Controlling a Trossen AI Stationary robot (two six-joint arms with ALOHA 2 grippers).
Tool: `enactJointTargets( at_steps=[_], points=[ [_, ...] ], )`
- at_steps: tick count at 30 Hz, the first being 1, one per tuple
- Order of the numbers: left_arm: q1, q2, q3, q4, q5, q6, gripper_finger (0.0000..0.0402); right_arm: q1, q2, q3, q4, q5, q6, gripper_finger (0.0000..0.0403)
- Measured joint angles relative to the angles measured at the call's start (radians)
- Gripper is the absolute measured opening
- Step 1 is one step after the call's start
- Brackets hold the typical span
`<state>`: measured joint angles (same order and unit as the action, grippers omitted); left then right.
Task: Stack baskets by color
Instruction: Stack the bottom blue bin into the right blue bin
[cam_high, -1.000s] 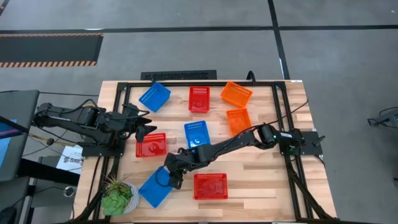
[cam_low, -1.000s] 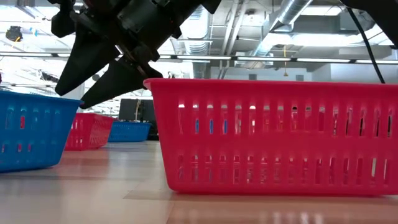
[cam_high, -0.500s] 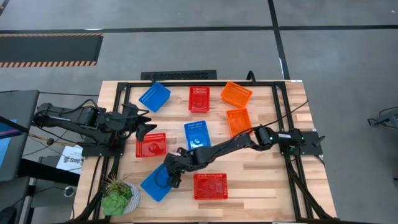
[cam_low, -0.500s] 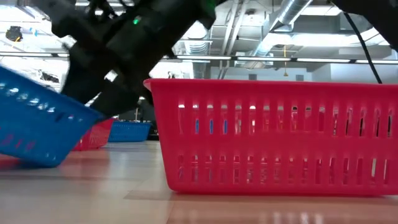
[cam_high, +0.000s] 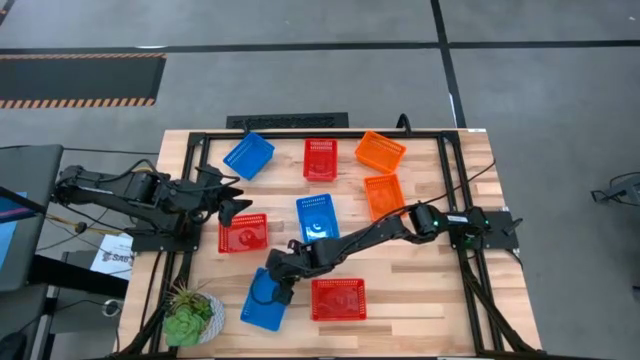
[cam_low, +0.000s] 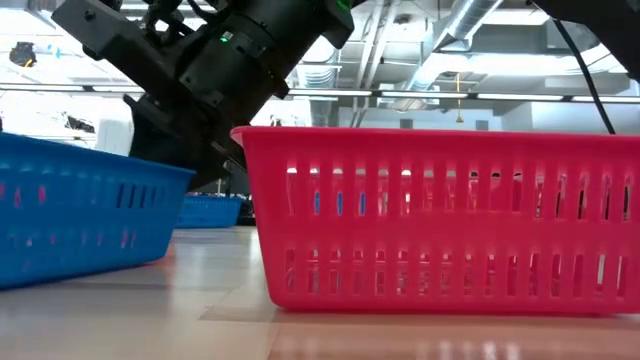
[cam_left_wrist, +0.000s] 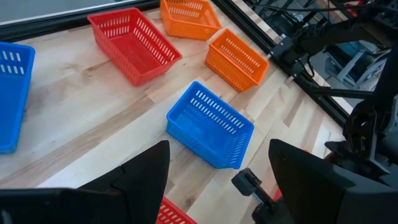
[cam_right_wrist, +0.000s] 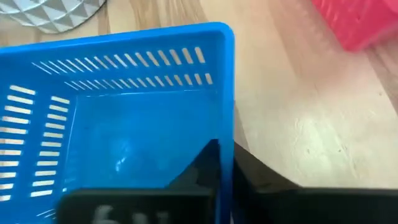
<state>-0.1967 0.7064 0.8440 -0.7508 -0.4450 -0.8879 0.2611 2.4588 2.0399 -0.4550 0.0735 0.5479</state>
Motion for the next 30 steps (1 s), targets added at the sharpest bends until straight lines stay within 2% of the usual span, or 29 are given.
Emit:
enactJointTargets(
  at_steps=[2,5,7,11,16,20,25,30],
  points=[
    [0.0,0.0,0.0,0.0,0.0,0.0,0.0263,-0.001,-0.001,0.0,-0.002,0.001,-0.031,0.0012],
    [0.0,0.0,0.0,0.0,0.0,0.0,0.0263,-0.017,-0.038,-0.002,-0.029,-0.016,-0.084,0.001],
    [0.0,0.0,0.0,0.0,0.001,0.001,0.0263,-0.043,-0.09,-0.002,-0.053,-0.069,-0.136,0.0007],
    [0.0,0.0,0.0,-0.002,0.004,0.022,0.0263,-0.115,-0.232,0.001,-0.222,-0.131,-0.294,0.0005],
    [0.0,0.0,0.0,-0.002,0.003,0.056,0.0263,-0.256,-0.409,0.001,-0.481,-0.142,-0.54,0.0004],
    [0.0,0.0,0.0,-0.001,-0.003,0.057,0.0263,-0.405,-0.497,0.001,-0.566,-0.198,-0.697,0.0003],
    [0.0,0.0,0.0,-0.001,-0.005,0.08,0.0263,-0.52,-0.533,-0.063,-0.542,-0.285,-0.778,0.0003],
    [0.0,0.0,0.0,-0.003,-0.005,0.087,0.0263,-0.604,-0.523,-0.174,-0.428,-0.412,-0.801,0.0003]
  ],
)
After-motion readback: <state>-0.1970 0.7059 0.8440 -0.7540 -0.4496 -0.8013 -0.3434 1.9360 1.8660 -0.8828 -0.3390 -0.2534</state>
